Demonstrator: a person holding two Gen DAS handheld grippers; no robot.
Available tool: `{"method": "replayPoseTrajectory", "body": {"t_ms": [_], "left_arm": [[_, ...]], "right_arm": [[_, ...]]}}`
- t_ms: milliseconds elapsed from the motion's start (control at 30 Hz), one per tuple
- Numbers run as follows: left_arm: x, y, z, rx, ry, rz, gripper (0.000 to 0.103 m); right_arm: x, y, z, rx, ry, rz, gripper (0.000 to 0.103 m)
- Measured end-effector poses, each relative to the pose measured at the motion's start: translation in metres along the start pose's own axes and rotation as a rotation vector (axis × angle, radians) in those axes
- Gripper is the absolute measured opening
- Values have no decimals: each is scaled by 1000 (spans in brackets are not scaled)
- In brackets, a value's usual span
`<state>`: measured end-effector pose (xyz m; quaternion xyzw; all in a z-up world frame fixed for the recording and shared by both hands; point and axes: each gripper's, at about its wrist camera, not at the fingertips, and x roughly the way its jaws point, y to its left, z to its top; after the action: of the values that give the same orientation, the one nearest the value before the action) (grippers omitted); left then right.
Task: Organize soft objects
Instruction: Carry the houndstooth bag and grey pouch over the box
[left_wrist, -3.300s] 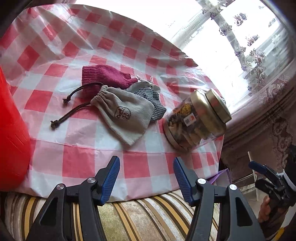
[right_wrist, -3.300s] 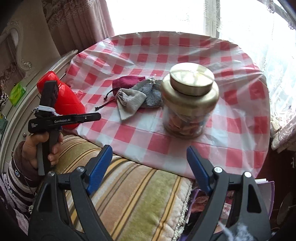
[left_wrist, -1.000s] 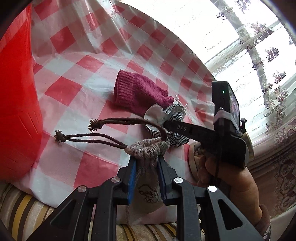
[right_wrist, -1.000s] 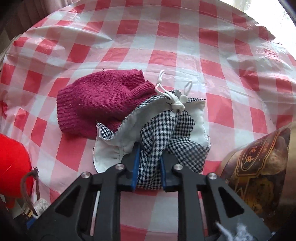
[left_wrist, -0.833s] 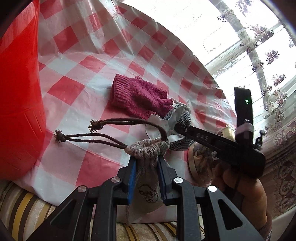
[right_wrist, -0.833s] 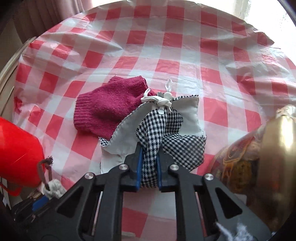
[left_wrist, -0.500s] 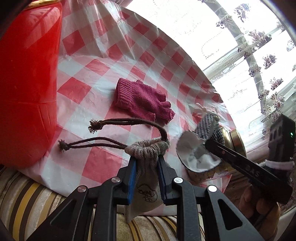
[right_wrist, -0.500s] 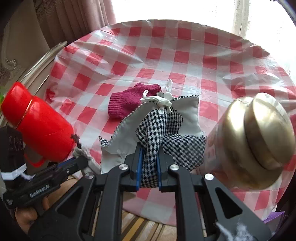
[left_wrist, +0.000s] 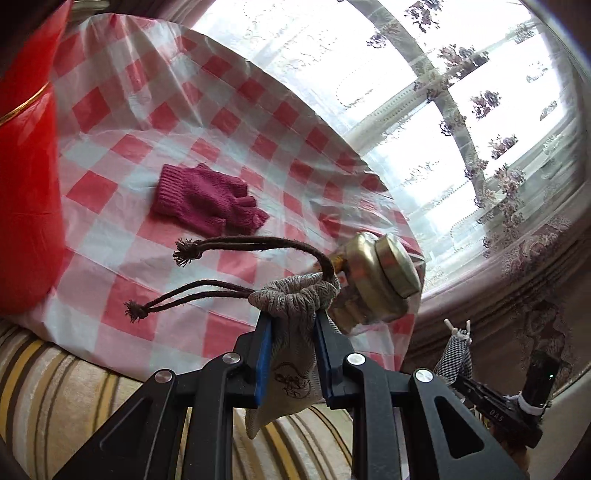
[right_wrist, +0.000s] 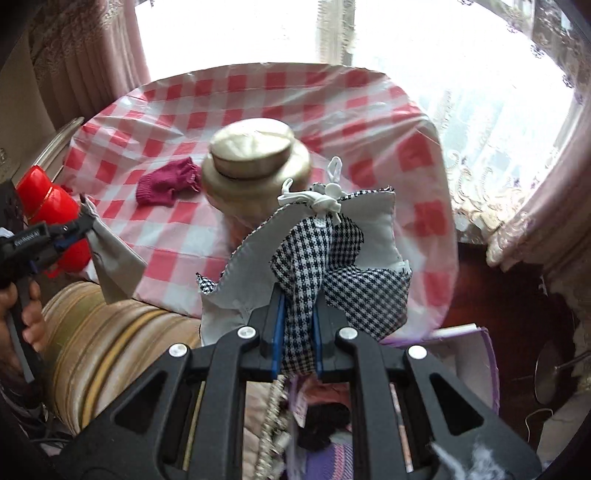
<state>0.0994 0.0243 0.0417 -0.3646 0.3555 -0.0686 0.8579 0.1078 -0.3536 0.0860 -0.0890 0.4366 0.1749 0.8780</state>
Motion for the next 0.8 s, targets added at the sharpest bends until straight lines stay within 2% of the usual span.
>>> {"method": "replayPoseTrajectory", "body": {"t_ms": [133,333,533,667,700,800], "left_arm": [[11,-39,-9,50,51,-58,23],[27,-99,-30,129,127,-130,23],[43,-144,-57,180,220,-183,23],[58,-166,-79,197,298,-207,23],[61,-171,-86,203,321,-212,23],[73,-184,-104,214,390,-222,23]], "right_arm": [[-7,-41,-38,43,46,-72,16],[-5,-77,-95,42,132,-150,16],[7,-109,-141,42,230,-156,16],[24,-126,-163,54,281,-122,18],[31,-128,-167,52,290,-115,21],[53,-134,-177,66,321,-82,48]]}}
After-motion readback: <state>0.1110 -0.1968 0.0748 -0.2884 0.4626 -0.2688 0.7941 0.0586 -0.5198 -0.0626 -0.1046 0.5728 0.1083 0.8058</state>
